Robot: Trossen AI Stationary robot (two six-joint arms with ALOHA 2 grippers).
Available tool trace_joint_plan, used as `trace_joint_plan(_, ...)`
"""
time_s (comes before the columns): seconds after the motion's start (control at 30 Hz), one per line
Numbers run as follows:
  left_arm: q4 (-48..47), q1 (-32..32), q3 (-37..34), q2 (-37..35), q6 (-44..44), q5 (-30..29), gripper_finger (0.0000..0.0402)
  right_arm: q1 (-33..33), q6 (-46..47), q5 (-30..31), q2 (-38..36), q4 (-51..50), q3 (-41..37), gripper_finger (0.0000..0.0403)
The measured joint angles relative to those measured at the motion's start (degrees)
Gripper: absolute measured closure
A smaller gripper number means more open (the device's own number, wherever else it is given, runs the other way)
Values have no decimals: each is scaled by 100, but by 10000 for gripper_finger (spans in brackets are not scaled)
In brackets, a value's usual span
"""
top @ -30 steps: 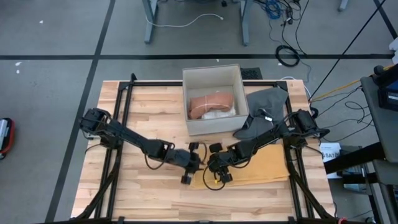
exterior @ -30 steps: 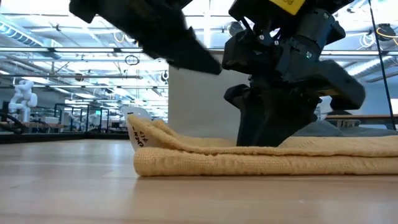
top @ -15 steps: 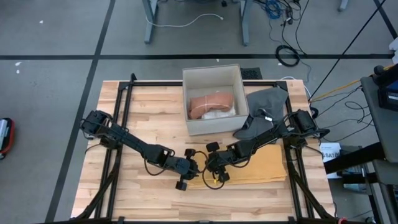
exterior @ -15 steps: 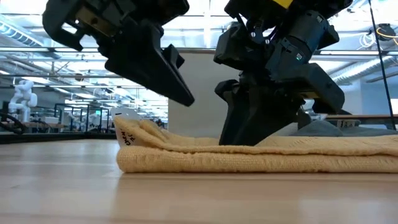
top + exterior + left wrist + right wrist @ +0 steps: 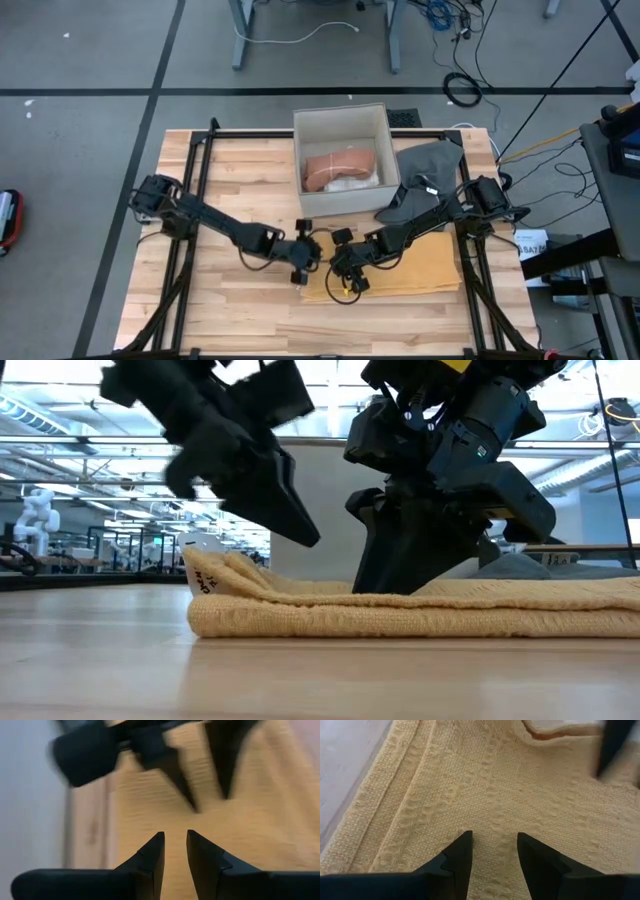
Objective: Fold towel
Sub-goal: Fold the orange towel
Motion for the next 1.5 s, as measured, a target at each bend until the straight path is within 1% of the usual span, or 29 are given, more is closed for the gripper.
trace_joint_plan(0.13, -16, 283, -6, 63, 11, 69, 314, 0, 0, -2, 0, 4, 0, 259)
trace_joint_plan(0.27, 40, 381, -9, 283, -4, 911, 314, 0, 0, -9, -2, 3, -2, 259)
trace_joint_plan(0.37, 119, 283, -7, 499, -121, 1428, 314, 0, -1, -9, -6, -2, -4, 259)
trace_joint_plan(0.43, 137, 148, -7, 646, -166, 1579, 314, 0, -1, -9, -7, 1, -5, 259)
trace_joint_plan(0.5, 209, -13, 7, 750, -208, 1606, 314, 4, -2, -10, -9, 1, -7, 259)
trace_joint_plan(0.73, 330, -437, 22, 989, -375, 1486, 314, 4, -2, -10, -11, 5, -7, 259)
trace_joint_plan(0.87, 288, -517, 20, 956, -381, 1134, 314, 2, -2, -9, -11, 7, -7, 259)
trace_joint_plan(1.07, -196, -406, 13, 899, -266, 700, 314, 0, -1, -4, -11, 4, -7, 259)
trace_joint_plan(1.27, -575, -178, 13, 892, -432, 581, 314, 0, 0, -2, -13, 2, -7, 259)
trace_joint_plan(1.5, -673, -233, 11, 892, -459, 576, 314, 0, -2, -2, -13, 4, -7, 259)
